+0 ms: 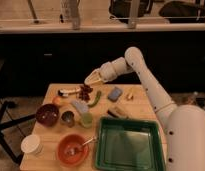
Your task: Place grapes in purple bowl
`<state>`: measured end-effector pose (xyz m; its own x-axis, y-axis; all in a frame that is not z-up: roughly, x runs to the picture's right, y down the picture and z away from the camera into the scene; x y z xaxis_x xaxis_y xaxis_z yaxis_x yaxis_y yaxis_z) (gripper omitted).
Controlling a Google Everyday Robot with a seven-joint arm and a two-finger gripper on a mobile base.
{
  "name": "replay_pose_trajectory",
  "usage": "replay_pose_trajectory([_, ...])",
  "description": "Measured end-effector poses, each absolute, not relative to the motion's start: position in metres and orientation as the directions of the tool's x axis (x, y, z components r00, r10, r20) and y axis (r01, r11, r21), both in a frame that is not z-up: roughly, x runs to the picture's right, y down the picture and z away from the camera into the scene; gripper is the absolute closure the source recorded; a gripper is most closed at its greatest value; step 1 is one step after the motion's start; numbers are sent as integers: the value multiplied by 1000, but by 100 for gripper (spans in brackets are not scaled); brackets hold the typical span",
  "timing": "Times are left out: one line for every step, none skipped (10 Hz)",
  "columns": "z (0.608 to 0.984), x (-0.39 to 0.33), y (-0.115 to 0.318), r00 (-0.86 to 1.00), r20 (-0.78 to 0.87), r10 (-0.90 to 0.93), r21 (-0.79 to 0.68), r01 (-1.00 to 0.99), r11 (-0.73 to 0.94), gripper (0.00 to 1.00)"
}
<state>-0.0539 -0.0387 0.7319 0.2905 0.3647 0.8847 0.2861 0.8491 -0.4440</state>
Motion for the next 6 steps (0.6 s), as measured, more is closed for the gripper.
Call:
replay_pose_trajectory([732, -54, -39, 291, 885, 364, -444, 285, 850, 100])
replay_pose_trajectory([732, -56, -39, 290, 885, 364, -444, 288, 849, 100])
replay_pose_trajectory([732, -56, -38, 290, 885, 364, -444, 289, 848, 100])
replay_pose_trajectory([732, -55, -38, 290, 885, 365, -444, 288, 849, 100])
replay_pose_trajectory([732, -55, -38, 291, 885, 365, -444, 287, 849, 100])
replay_pose_trajectory([732, -55, -38, 291, 885, 365, -444, 287, 849, 100])
